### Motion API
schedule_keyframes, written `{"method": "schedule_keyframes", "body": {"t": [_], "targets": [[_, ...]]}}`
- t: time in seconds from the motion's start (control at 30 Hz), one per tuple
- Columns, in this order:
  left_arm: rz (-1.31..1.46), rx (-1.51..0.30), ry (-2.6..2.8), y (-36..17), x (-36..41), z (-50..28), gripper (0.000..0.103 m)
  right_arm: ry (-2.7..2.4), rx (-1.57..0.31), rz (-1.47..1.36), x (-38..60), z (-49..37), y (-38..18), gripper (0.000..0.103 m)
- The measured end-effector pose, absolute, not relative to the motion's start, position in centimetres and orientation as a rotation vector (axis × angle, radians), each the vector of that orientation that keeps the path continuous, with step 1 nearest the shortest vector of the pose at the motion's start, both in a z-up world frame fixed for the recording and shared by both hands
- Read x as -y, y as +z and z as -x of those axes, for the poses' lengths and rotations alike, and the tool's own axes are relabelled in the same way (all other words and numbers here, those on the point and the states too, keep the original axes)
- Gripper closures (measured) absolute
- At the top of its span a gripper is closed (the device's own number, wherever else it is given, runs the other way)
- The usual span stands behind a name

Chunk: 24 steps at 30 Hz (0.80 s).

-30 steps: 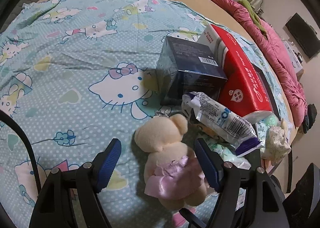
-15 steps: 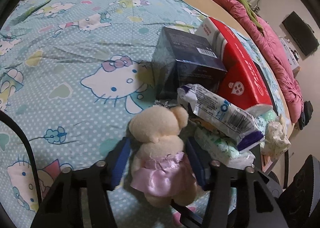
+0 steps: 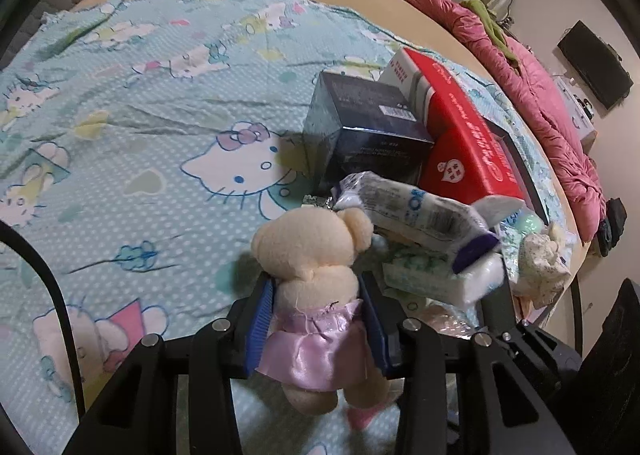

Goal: Organize soft objects
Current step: 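Grasp the pink-dress teddy bear with the left tool while the right tool grasps the clear bag with brown item, then carry the pink-dress bear and clear bag with both tools over the pink tray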

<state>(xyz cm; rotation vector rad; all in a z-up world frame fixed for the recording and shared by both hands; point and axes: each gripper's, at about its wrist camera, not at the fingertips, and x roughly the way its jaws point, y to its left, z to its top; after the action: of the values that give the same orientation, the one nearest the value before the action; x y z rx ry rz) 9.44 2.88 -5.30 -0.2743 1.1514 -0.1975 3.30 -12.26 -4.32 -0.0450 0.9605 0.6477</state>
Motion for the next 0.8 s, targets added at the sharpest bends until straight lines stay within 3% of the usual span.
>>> {"method": "schedule_keyframes", "body": {"t": [0.8], "targets": [[0.159,-1.046,-0.196,1.9,0.0,-6.4,0.060,0.591,-0.826,-0.120,18.6,-1.9,1.3,0.044]]}}
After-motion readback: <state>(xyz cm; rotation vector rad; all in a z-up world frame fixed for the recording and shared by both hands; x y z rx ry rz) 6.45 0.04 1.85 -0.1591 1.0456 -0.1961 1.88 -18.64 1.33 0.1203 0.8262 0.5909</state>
